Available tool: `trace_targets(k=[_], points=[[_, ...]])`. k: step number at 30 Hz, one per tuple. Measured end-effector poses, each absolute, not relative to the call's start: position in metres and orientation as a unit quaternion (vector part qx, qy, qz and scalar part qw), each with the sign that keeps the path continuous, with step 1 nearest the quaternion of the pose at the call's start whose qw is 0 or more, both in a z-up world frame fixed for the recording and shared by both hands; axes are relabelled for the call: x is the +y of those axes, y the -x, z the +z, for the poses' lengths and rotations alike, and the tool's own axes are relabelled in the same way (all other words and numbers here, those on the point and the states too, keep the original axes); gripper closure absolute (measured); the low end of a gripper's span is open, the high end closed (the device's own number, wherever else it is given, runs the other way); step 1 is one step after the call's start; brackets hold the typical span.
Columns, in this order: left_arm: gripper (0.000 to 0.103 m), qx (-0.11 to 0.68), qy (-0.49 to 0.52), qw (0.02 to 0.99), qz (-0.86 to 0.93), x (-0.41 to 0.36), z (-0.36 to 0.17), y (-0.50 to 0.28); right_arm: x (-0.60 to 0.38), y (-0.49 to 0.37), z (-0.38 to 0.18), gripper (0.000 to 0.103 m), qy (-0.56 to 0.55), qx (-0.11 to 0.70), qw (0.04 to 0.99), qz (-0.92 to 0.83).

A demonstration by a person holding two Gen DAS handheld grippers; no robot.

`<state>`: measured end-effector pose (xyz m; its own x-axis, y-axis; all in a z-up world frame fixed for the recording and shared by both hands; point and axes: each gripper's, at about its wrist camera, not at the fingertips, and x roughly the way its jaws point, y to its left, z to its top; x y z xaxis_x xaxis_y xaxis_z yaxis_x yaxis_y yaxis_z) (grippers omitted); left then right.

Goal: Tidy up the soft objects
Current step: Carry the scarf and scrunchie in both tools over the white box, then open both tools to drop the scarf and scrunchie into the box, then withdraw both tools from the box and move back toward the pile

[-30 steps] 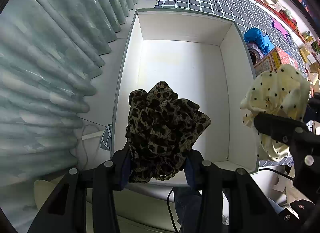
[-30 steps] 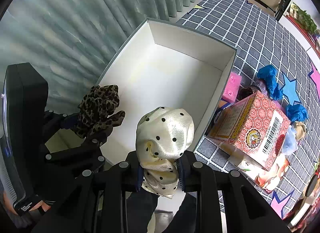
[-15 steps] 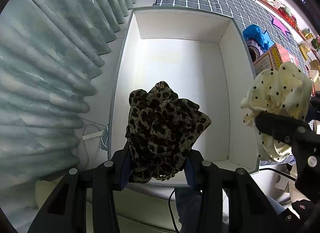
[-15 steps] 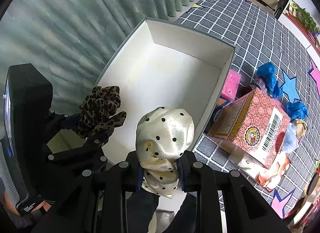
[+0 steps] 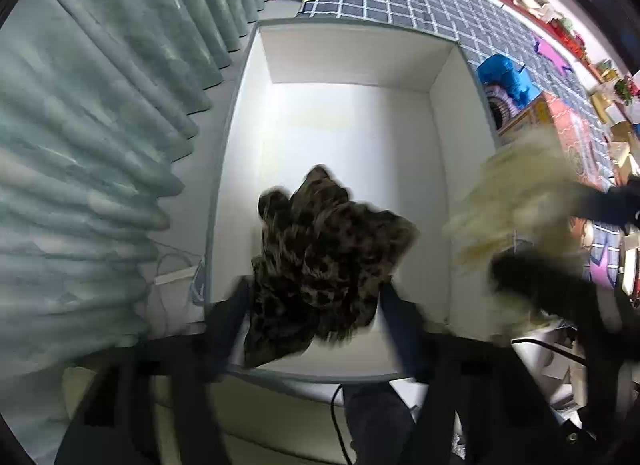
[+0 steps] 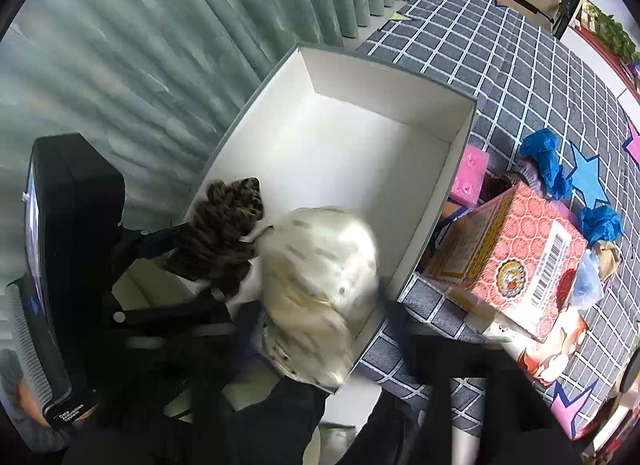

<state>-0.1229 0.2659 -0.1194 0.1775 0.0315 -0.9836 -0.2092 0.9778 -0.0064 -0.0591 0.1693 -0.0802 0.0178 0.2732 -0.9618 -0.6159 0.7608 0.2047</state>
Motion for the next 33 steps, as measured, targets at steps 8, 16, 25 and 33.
trace_targets(k=[8,16,25,33], points=[[0.000,0.585,0.130,0.799,0.045,0.272,-0.089,0.113,0.129,0.054,-0.032,0.000,0.087,0.571,0.764,0.288],[0.000,0.574,0.122,0.810,0.004,0.256,-0.068,0.086,0.066,0.052,-0.022,0.000,0.003,0.565,0.794,0.224],[0.000,0.548,0.127,0.827,-0.009,0.215,-0.028,0.071,0.005,0.055,-0.010,0.000,-0.007,0.550,0.808,0.209],[0.000,0.543,0.085,0.835,-0.012,0.114,-0.005,0.060,-0.078,0.054,-0.013,0.000,-0.019,0.560,0.801,0.209]])
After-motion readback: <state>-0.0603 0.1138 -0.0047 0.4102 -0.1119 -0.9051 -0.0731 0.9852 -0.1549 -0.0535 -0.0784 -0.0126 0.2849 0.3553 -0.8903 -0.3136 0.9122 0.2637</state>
